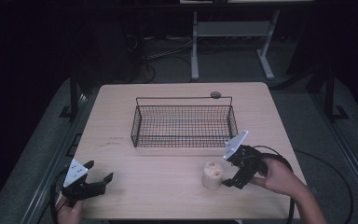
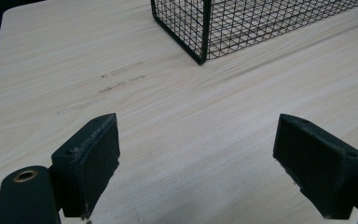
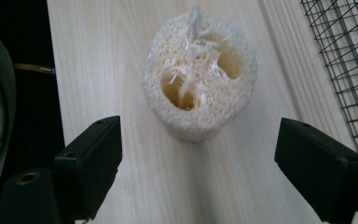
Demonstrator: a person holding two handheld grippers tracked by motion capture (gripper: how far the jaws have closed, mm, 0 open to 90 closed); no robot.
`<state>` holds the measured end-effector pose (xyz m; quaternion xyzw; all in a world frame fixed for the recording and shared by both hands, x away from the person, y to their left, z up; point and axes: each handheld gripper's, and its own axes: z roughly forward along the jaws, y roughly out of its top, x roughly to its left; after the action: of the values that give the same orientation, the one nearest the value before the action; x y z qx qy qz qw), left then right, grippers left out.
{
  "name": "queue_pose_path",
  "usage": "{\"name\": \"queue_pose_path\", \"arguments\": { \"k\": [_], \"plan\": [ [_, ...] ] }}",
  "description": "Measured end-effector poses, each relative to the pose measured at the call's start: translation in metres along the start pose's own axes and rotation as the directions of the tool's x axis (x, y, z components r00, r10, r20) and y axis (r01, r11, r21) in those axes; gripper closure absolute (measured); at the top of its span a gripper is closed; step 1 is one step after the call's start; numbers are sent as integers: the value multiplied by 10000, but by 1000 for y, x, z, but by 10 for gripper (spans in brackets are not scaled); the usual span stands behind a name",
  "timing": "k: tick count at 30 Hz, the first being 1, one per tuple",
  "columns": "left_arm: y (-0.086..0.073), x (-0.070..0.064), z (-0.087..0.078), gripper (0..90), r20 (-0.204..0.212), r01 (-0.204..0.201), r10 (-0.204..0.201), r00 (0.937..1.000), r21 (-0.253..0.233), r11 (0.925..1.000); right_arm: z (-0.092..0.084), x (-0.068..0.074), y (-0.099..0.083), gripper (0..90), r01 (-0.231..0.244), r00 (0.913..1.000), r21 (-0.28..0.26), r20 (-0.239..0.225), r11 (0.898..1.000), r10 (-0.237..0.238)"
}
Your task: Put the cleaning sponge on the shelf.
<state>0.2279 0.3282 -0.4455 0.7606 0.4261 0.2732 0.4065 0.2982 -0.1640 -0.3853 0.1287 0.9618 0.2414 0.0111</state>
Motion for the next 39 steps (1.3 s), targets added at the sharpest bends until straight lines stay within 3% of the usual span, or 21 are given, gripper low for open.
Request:
{"name": "queue_pose_path", "arguments": {
  "k": [11, 16, 23, 28, 39],
  "plan": [
    [0, 1, 1, 137, 12, -12, 12, 10000, 13, 10000, 11, 0, 17, 144, 294, 9993, 353, -241, 9989, -286],
    [0, 1, 0, 137, -10, 43, -43, 10000, -50, 10000, 21, -3, 26, 151, 260, 9993, 785, -305, 9966, -237],
    [0, 2, -1, 137, -24, 12, -12, 10000, -36, 10000, 25, -4, 32, 180, 343, 9989, 859, -351, 9957, -314],
    [0, 3, -1, 137, -23, 23, -23, 10000, -67, 10000, 28, -5, 36, 267, 423, 9980, 976, -504, 9943, -375],
    [0, 3, -2, 137, -60, 56, -57, 10000, -76, 10000, 27, -6, 36, 280, 584, 9965, 873, -640, 9945, -529]
  ]
}}
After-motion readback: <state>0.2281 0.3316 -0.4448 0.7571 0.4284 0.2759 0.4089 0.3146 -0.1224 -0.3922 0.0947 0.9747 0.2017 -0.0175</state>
